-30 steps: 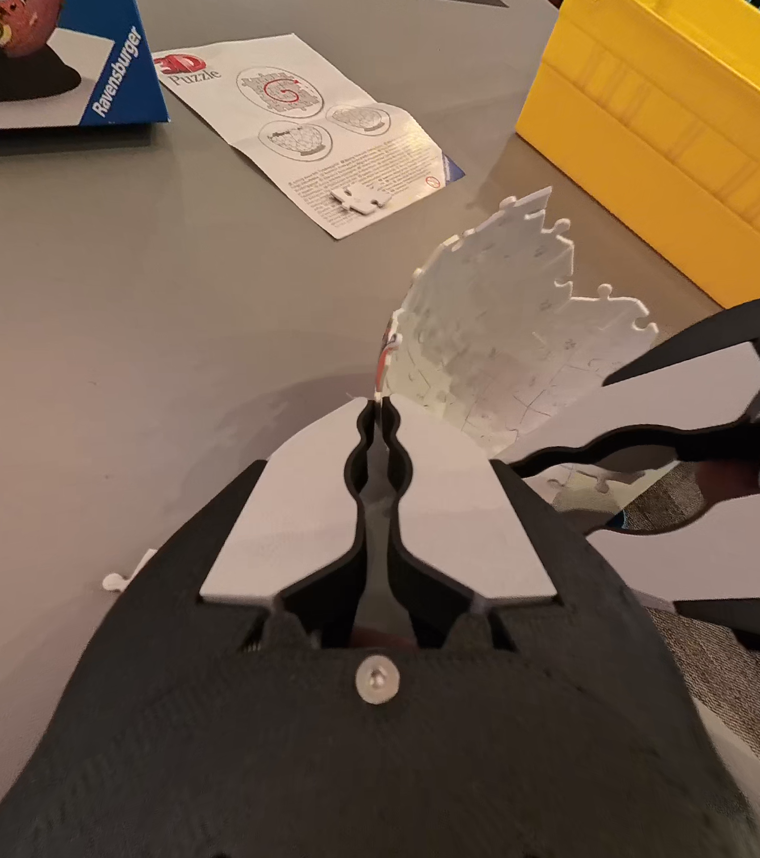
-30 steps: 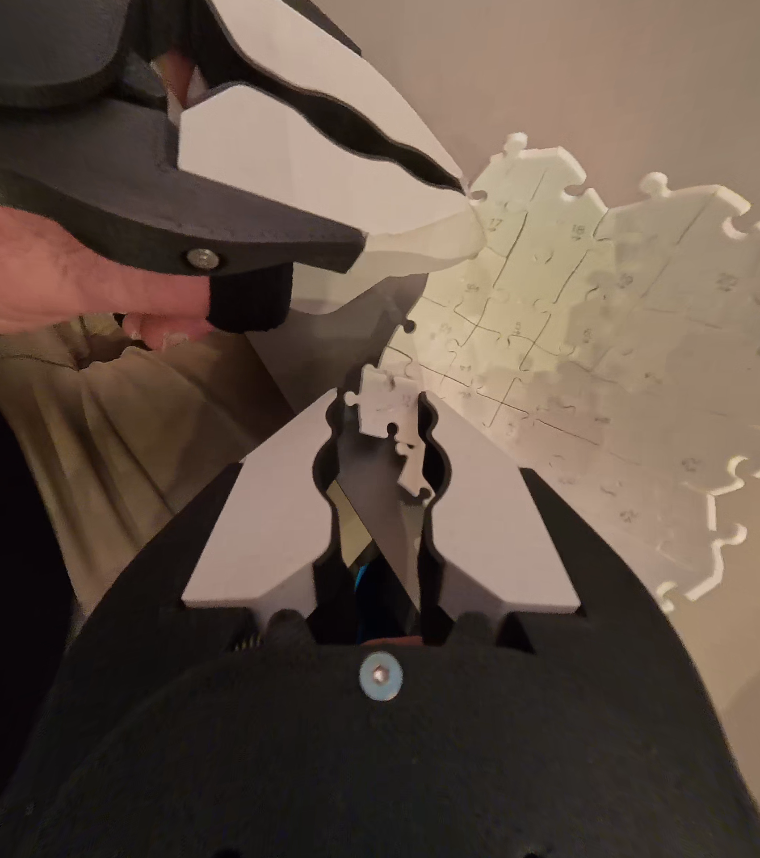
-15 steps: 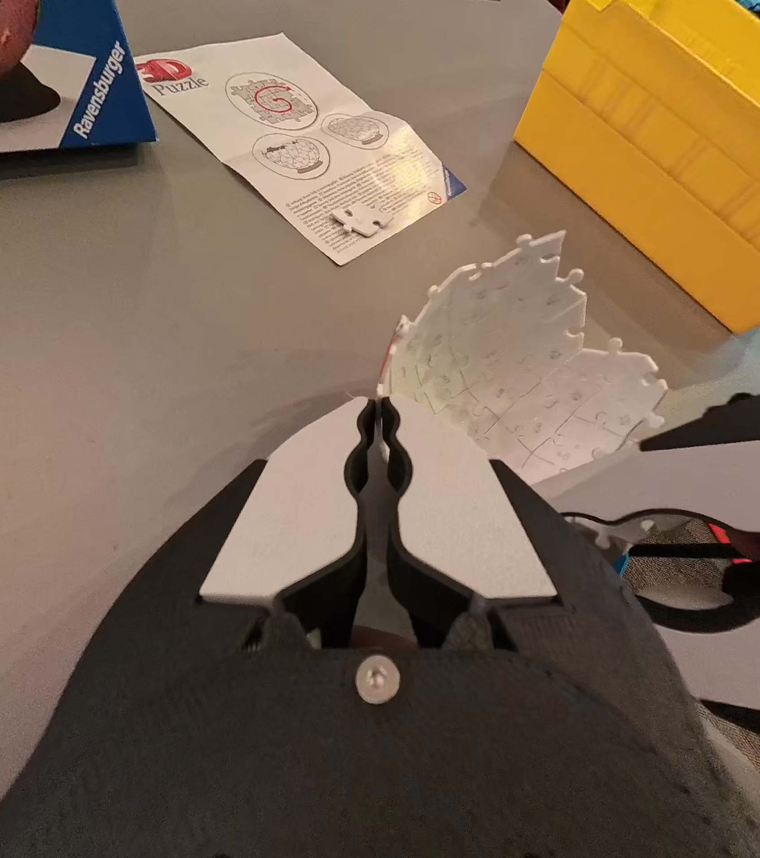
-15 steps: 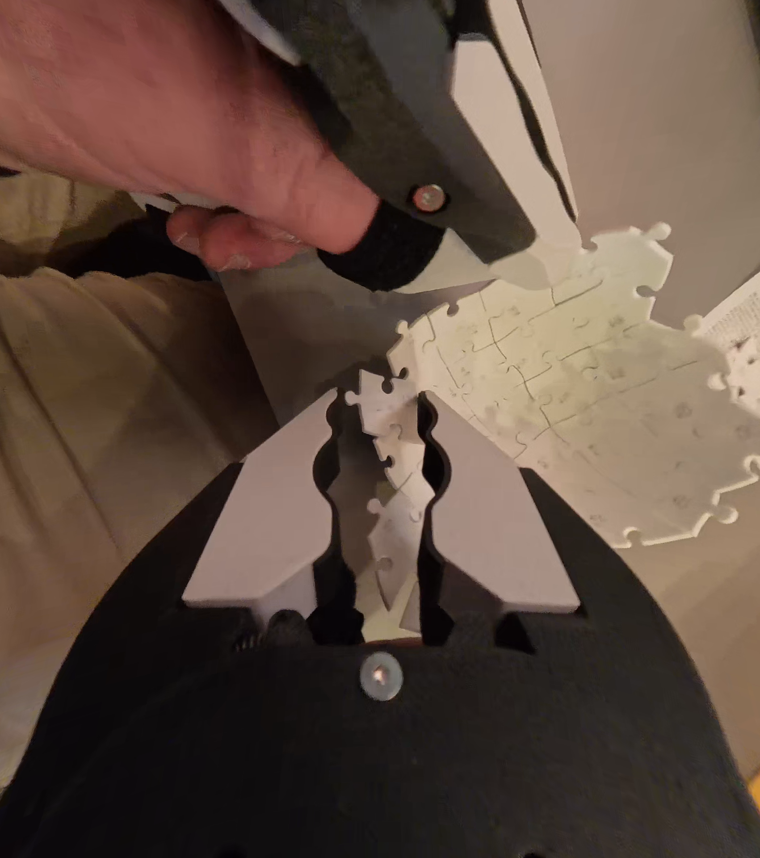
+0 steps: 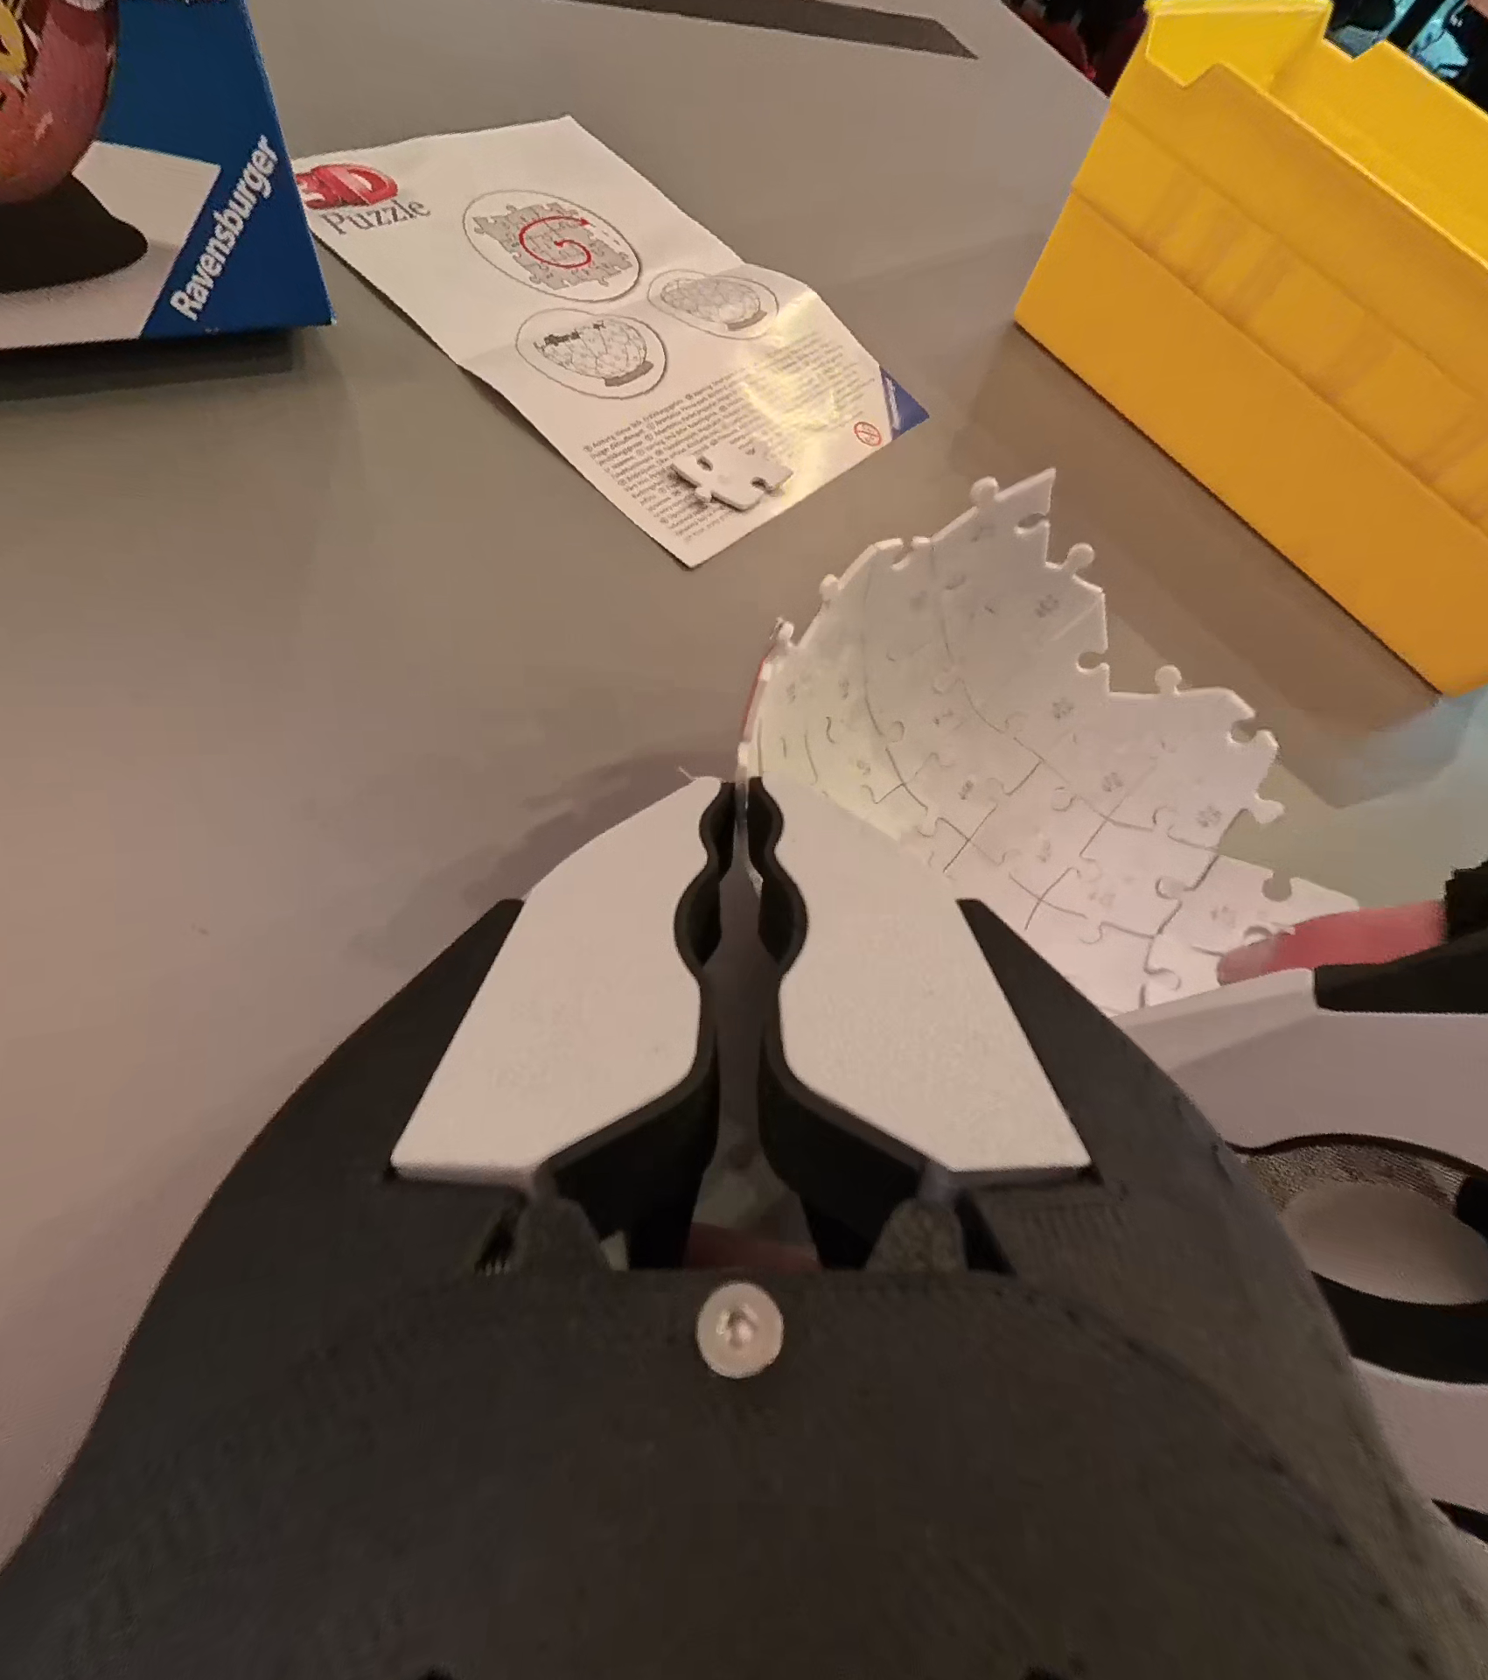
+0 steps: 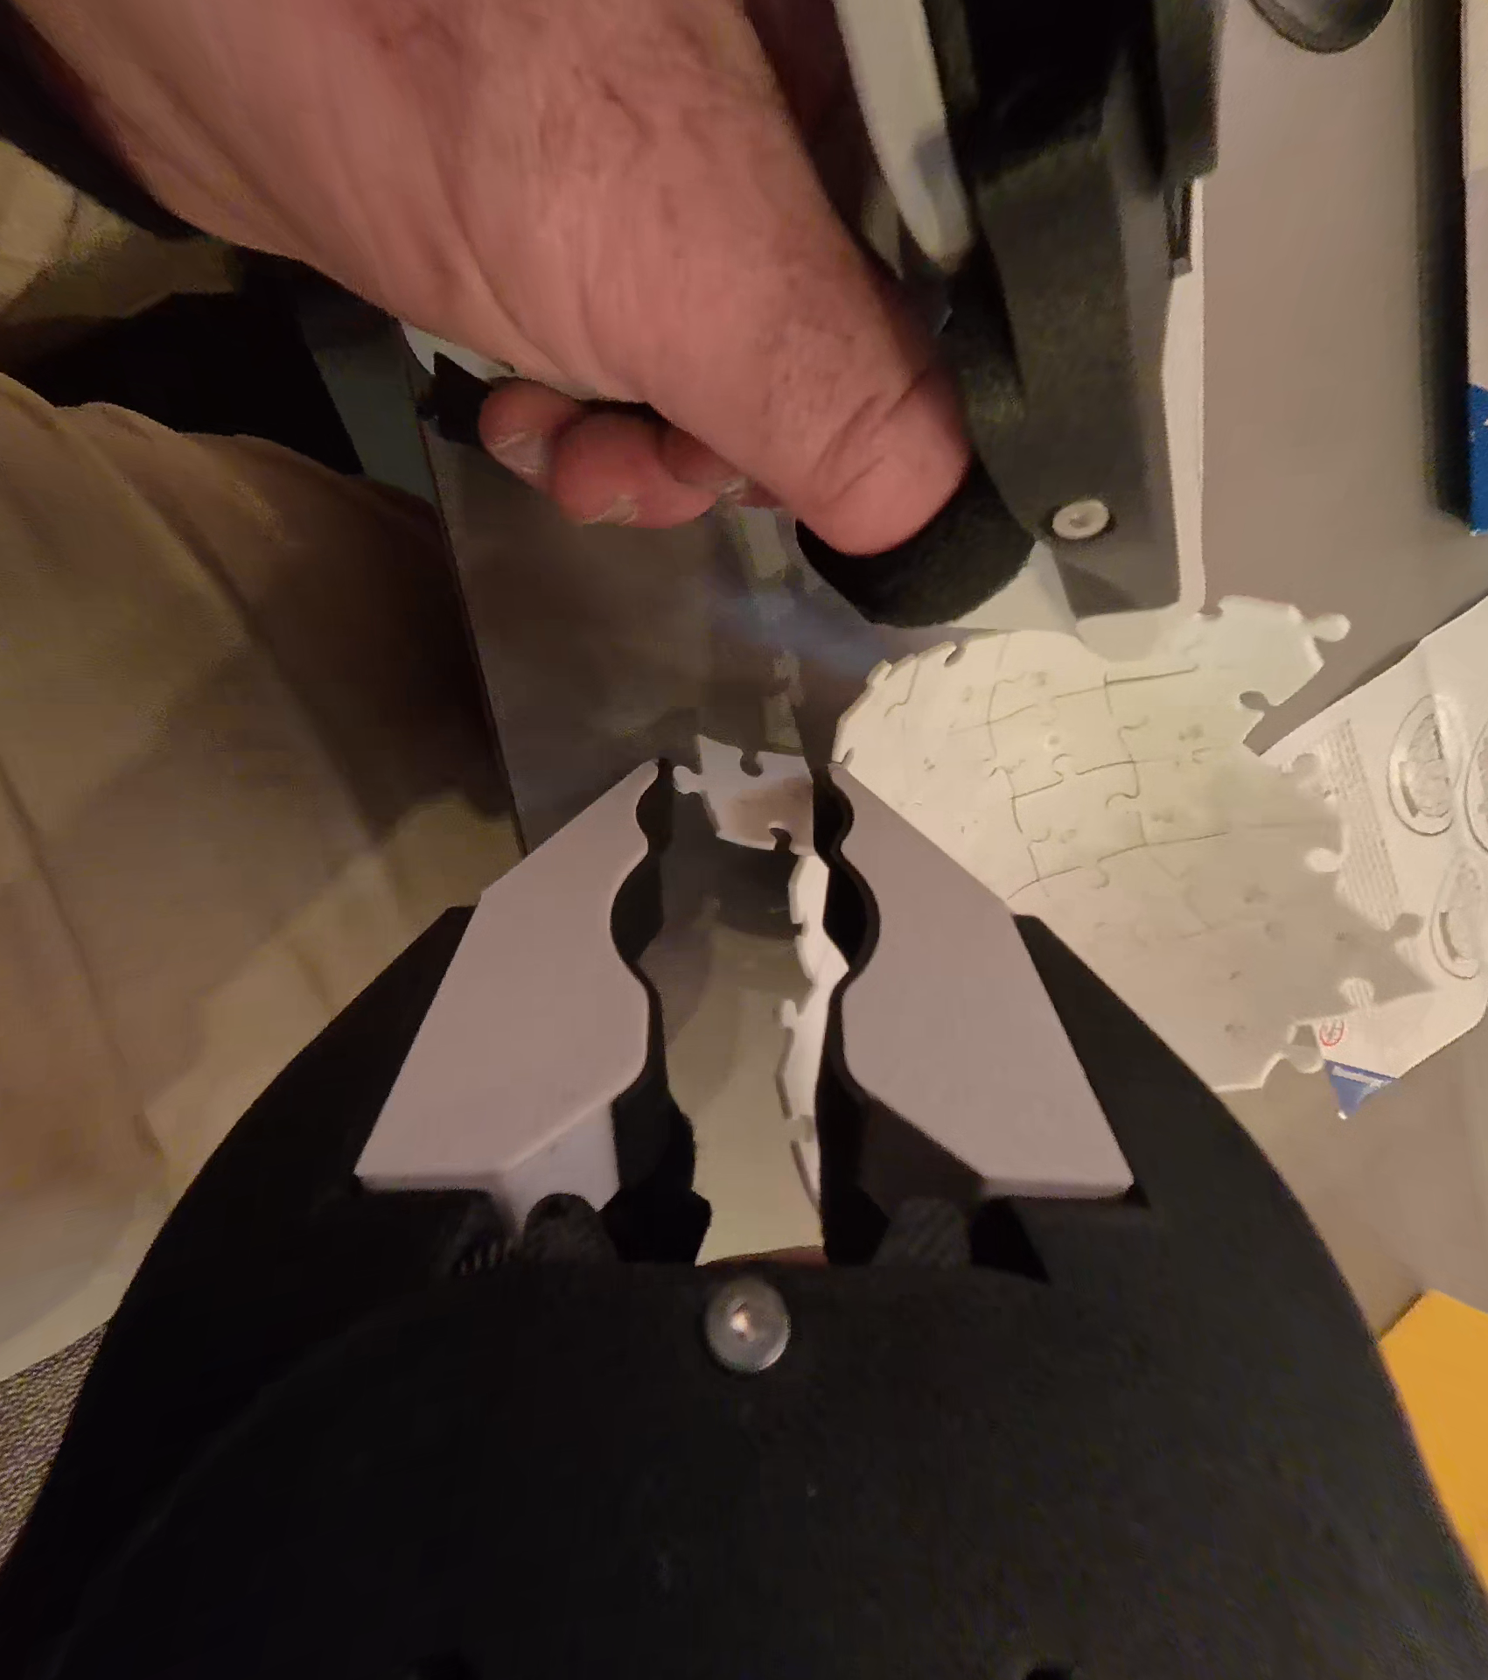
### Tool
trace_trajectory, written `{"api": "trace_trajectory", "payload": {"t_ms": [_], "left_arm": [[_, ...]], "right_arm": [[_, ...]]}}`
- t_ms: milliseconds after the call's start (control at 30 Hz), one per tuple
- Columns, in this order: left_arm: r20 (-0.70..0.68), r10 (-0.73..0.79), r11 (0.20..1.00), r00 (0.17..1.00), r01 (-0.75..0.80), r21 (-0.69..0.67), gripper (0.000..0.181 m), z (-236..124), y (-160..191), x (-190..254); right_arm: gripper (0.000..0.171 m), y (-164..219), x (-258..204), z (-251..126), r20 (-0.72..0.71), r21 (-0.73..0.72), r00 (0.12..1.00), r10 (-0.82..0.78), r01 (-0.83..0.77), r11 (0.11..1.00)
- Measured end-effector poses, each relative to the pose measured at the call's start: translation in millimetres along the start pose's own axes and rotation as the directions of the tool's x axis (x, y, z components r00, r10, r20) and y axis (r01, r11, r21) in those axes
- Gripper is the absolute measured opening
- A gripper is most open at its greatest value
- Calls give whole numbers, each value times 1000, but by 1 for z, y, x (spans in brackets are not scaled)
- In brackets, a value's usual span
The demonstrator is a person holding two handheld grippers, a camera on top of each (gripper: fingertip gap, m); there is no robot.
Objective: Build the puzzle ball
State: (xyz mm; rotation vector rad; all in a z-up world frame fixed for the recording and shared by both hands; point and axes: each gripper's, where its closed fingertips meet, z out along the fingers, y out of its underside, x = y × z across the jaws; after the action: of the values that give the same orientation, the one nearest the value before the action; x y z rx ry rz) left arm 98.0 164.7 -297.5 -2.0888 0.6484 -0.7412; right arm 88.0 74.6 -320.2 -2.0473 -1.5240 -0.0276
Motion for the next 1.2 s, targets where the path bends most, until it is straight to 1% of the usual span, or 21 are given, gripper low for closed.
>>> {"api": "trace_trajectory", "payload": {"t_ms": [100,133,267,300,333,433,533,600,667,733,800,833,933,1000,1033,1067,1100,1200], "left_arm": [[-29,-10,1000,1000,9,-29,3,1,3,0],[-34,-11,999,999,9,-42,9,0,5,-1],[-67,-20,999,998,17,-44,19,-8,6,-2],[-67,-19,999,998,16,-52,24,-9,8,-3],[-69,-20,998,997,17,-53,28,-12,8,-3],[-67,11,1000,998,-13,-28,27,-23,6,-2],[-57,80,997,995,-80,3,25,-34,6,3],[-29,147,989,989,-146,30,23,-41,5,4],[-29,193,981,981,-192,29,19,-46,8,6],[-66,229,973,971,-230,-1,18,-50,17,13],[-92,284,957,954,-288,-23,12,-52,24,21],[-108,314,946,943,-320,-51,8,-51,31,25],[-190,367,896,911,-401,-190,6,-43,60,38],[-209,399,868,893,-441,-227,3,-38,72,45],[-224,405,853,887,-454,-256,2,-36,79,48],[-236,408,839,882,-464,-282,3,-34,85,51],[-239,408,844,881,-464,-270,0,-33,84,54],[-289,357,855,888,-435,-283,0,-32,87,64]], "right_arm": [[29,0,0,2,9,-1,1000,6,-6,1000],[29,0,0,2,8,4,1000,11,-11,1000],[28,2,-1,1,9,8,1000,25,-25,1000],[20,3,-1,1,10,13,1000,24,-24,1000],[19,2,-2,1,7,21,1000,24,-24,999],[15,0,-2,-2,11,48,999,46,-46,998],[11,3,1,-6,-13,59,998,68,-67,996],[18,8,-1,-9,-20,61,995,96,-95,994],[19,13,-3,-14,-35,60,994,105,-103,993],[20,16,-7,-21,-27,73,988,152,-150,986],[18,17,-11,-27,-13,102,973,229,-226,969],[20,18,-15,-27,3,104,964,264,-263,959],[25,32,-15,-21,-9,79,928,371,-369,926],[27,40,-14,-14,-16,71,904,428,-426,902],[27,40,-13,-11,-2,86,882,471,-469,879],[29,37,-14,-10,42,103,851,523,-525,845],[33,35,-15,-8,76,116,822,564,-569,814],[30,36,-8,-7,83,156,786,613,-618,771]]}}
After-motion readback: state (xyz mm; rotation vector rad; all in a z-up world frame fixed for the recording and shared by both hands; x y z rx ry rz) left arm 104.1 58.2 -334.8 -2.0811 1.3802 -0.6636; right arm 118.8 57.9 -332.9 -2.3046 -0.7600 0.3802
